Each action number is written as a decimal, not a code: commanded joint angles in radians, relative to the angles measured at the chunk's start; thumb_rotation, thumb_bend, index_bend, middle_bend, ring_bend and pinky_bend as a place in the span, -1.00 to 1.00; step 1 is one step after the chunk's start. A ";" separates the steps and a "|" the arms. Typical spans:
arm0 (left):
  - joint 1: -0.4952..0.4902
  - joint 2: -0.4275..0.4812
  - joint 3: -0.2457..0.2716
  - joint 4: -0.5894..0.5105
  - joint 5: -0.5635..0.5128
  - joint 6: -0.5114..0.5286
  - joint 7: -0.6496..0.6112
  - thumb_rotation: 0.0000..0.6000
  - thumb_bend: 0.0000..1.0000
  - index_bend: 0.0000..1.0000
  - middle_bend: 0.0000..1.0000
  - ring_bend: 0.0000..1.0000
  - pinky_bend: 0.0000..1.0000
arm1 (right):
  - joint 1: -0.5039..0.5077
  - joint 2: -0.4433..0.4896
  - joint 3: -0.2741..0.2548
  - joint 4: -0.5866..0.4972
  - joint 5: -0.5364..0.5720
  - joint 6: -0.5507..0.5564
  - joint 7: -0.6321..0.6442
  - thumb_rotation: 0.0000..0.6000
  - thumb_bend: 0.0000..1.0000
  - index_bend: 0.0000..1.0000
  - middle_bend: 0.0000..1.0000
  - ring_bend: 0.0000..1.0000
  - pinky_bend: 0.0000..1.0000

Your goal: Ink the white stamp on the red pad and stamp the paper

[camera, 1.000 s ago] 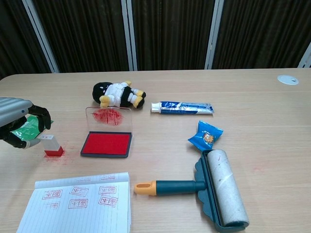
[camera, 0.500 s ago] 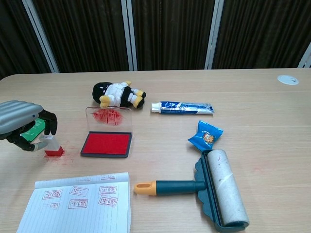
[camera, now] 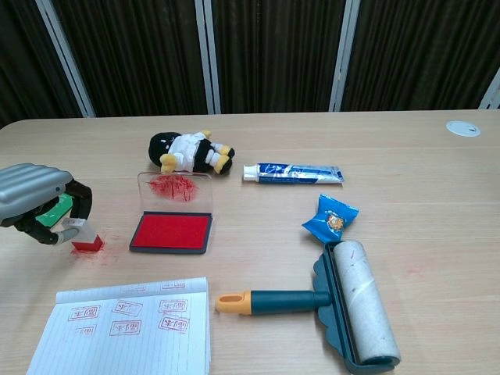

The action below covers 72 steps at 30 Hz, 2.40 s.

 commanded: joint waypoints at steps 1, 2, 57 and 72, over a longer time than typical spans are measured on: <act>-0.001 -0.001 0.000 0.000 -0.002 0.001 0.001 1.00 -0.31 0.05 0.01 0.68 0.71 | 0.000 0.000 0.001 0.001 0.003 -0.002 0.000 1.00 -1.00 -1.00 -1.00 -1.00 -1.00; -0.001 -0.001 0.000 0.000 -0.003 0.001 0.003 1.00 -0.30 0.06 0.02 0.68 0.71 | 0.001 -0.001 0.001 0.001 0.004 -0.002 0.000 1.00 -1.00 -1.00 -1.00 -1.00 -1.00; -0.225 -0.058 -0.090 -0.059 -0.260 -0.175 0.040 1.00 0.00 0.13 0.07 0.68 0.71 | 0.015 -0.007 0.020 0.037 0.076 -0.054 0.020 1.00 -1.00 -1.00 -1.00 -1.00 -1.00; -0.229 -0.090 -0.070 -0.012 -0.260 -0.180 0.027 1.00 0.02 0.15 0.08 0.68 0.71 | 0.016 -0.007 0.022 0.041 0.081 -0.057 0.024 1.00 -1.00 -1.00 -1.00 -1.00 -1.00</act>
